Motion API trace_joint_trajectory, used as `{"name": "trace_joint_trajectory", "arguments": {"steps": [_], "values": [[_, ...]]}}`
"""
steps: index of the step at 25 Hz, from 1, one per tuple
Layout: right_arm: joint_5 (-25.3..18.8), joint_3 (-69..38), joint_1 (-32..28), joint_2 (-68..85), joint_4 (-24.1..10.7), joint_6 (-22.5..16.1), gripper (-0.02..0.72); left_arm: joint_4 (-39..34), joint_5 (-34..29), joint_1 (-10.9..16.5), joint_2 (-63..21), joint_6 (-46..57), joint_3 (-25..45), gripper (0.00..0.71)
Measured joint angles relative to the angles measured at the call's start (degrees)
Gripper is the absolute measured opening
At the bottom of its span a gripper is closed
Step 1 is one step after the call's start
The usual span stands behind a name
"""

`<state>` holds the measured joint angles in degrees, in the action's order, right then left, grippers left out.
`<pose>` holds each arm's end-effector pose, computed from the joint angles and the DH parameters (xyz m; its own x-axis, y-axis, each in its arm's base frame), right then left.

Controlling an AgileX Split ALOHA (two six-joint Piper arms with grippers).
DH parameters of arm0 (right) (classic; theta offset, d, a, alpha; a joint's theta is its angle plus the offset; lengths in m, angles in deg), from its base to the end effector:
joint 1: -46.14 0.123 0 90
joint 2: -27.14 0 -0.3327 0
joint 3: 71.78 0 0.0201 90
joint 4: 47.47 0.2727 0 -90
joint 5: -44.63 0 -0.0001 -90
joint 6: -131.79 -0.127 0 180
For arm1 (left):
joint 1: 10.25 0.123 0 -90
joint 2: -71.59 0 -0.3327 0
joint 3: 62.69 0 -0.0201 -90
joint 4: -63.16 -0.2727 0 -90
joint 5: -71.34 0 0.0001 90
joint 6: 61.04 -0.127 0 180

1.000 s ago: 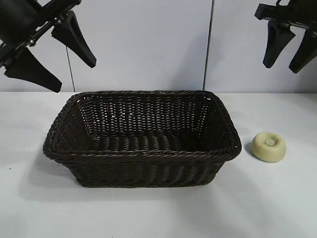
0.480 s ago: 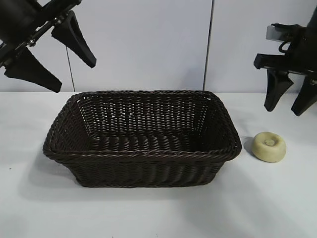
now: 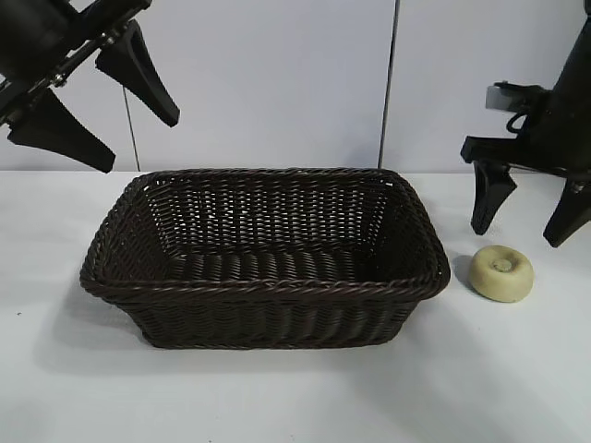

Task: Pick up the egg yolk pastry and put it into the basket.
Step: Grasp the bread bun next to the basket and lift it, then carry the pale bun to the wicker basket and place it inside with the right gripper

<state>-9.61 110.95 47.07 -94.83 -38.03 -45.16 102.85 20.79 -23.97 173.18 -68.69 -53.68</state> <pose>0.4386 0.0240 0.1646 -0.9931 0.0271 -0.1141 0.0113 0.9905 0.1372 0.3524 -0.1506 0.2727 -0.9617 -0.0737 -0.2639 0.0931 0.8179 -0.5677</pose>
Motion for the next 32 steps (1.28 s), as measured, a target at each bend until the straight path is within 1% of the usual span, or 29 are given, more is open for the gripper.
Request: {"name": "trace_joint_trajectory", "arguments": {"steps": [5,7,9,12,14,15,18,21,23,29,32], "values": [[1.2,0.0,0.0,-4.1,0.4,-0.5,0.569,0.0,-0.1,0.0,0.0,0.0,0.0,0.507],[1.5,0.0,0.0,-5.0,0.5,-0.9,0.551,0.0,-0.3,0.0,0.0,0.0,0.0,0.507],[1.6,0.0,0.0,-5.2,0.6,-1.1,0.477,0.0,-0.6,0.0,0.0,0.0,0.0,0.507],[1.7,0.0,0.0,-5.2,0.8,-1.1,0.255,0.0,-0.7,0.0,0.0,0.0,0.0,0.507],[1.7,0.0,0.0,-5.2,1.1,-1.2,0.160,0.0,-0.7,0.0,0.0,0.0,0.0,0.507],[1.6,0.0,0.0,-5.0,1.2,-1.2,0.135,0.0,-0.7,0.0,0.0,0.0,0.0,0.507],[1.4,0.0,0.0,-3.8,1.2,-0.9,0.106,0.0,-0.9,0.0,0.0,0.0,0.0,0.507],[0.7,0.1,0.0,-1.1,1.3,-0.4,0.104,0.0,-1.2,0.0,0.0,0.0,0.0,0.507],[-1.0,0.9,0.0,0.8,1.3,-0.4,0.102,0.0,-1.4,0.0,0.0,0.0,0.0,0.507],[-8.4,4.4,0.1,6.9,2.2,0.3,0.097,0.0,-1.9,0.0,0.0,-0.2,0.0,0.507],[-10.2,6.2,1.2,9.1,2.3,1.3,0.097,0.0,-2.0,0.0,0.0,-0.2,0.0,0.507]]}}
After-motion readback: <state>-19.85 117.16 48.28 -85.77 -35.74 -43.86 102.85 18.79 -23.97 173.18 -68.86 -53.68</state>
